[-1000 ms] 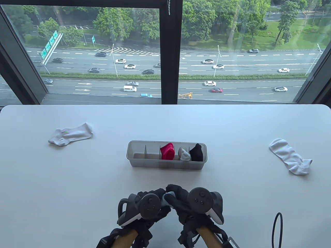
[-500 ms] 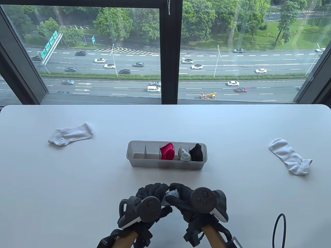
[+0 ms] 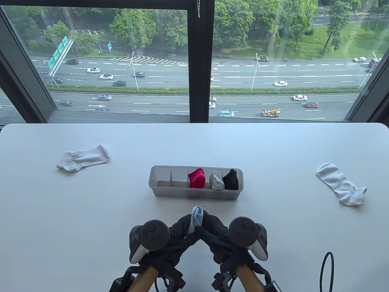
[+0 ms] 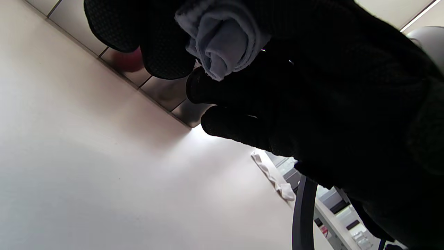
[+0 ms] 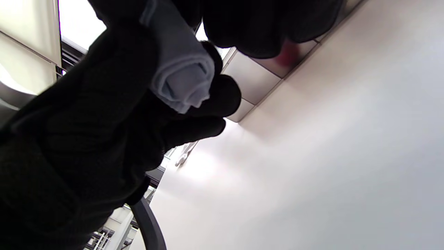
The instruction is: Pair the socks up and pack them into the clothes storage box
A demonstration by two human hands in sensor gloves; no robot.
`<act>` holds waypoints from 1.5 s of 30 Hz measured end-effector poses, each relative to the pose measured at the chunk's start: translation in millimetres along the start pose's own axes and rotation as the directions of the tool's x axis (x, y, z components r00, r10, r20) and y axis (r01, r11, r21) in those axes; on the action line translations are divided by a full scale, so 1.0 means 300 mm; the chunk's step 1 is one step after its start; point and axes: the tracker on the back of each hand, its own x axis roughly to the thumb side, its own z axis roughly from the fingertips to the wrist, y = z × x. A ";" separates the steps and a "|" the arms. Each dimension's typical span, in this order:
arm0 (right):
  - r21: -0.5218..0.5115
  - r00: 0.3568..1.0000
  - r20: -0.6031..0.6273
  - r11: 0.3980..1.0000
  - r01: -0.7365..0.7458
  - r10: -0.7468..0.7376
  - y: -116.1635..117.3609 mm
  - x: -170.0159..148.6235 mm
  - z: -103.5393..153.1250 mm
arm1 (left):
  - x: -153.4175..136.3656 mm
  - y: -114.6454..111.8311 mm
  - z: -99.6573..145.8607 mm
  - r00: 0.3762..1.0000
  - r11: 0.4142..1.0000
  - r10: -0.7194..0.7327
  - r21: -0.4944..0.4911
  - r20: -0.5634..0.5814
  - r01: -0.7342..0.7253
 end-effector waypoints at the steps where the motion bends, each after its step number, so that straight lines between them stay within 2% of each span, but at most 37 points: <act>1: 0.009 1.000 -0.001 0.999 0.031 -0.031 0.003 -0.005 0.000 | 0.004 -0.006 -0.002 1.000 0.999 0.001 -0.047 0.000 -0.001; 3: -0.010 1.000 -0.005 1.000 0.009 -0.009 0.001 -0.012 0.002 | 0.017 -0.009 0.000 0.997 0.997 -0.062 -0.057 -0.045 0.059; 5: -0.019 1.000 0.009 1.000 -0.025 0.025 -0.002 -0.007 0.002 | 0.022 0.004 0.003 0.987 0.991 -0.124 0.039 -0.100 0.128; 8: -0.059 0.999 0.015 0.997 -0.040 0.041 -0.007 0.007 0.007 | 0.015 0.011 0.011 0.987 0.989 -0.106 0.089 -0.119 0.117; 12: -0.072 0.999 0.019 0.997 -0.035 0.037 -0.018 0.010 0.006 | 0.008 0.022 0.016 0.992 0.992 -0.063 0.098 -0.108 0.073; 17: -0.087 0.999 0.026 0.995 -0.042 0.045 -0.021 0.028 -0.004 | 0.006 0.036 0.027 0.997 0.972 -0.007 0.234 -0.073 0.024; 19: -0.074 0.999 0.028 0.997 -0.016 0.018 -0.028 0.024 -0.004 | 0.001 0.040 0.028 0.999 0.973 0.010 0.231 -0.053 0.003; 21: -0.043 0.997 0.044 0.997 0.060 -0.058 -0.033 0.014 -0.004 | -0.016 0.045 0.027 0.996 0.973 0.086 0.214 -0.005 -0.083; 24: -0.021 0.992 0.041 0.993 0.118 -0.117 -0.027 0.011 -0.005 | -0.028 0.051 0.030 0.993 0.971 0.119 0.208 -0.011 -0.114; 25: -0.014 0.994 0.043 0.995 0.103 -0.103 -0.022 0.017 -0.007 | -0.024 0.048 0.030 0.995 0.970 0.103 0.222 -0.017 -0.097; 29: -0.035 0.999 0.041 0.999 0.021 -0.020 0.001 0.029 -0.002 | -0.010 0.030 0.022 0.998 0.988 0.001 0.153 -0.056 0.008; 32: -0.040 0.999 0.045 0.999 0.007 -0.006 0.004 0.026 0.003 | -0.024 0.036 0.030 0.998 0.980 0.035 0.198 -0.050 -0.024; 34: -0.019 0.997 0.042 0.998 0.066 -0.065 0.006 0.032 0.004 | -0.027 0.049 0.038 0.996 0.971 0.087 0.228 -0.031 -0.077; 38: -0.033 0.998 0.049 0.999 0.042 -0.040 0.013 0.050 0.006 | -0.021 0.056 0.040 0.996 0.959 0.086 0.272 -0.036 -0.073; 43: 0.000 0.996 0.055 0.997 0.073 -0.073 0.026 0.053 0.007 | -0.015 0.048 0.032 0.997 0.967 0.062 0.249 -0.049 -0.048; 45: -0.016 0.997 0.060 0.999 0.046 -0.045 0.025 0.059 0.008 | -0.025 0.052 0.032 0.995 0.966 0.091 0.248 -0.039 -0.079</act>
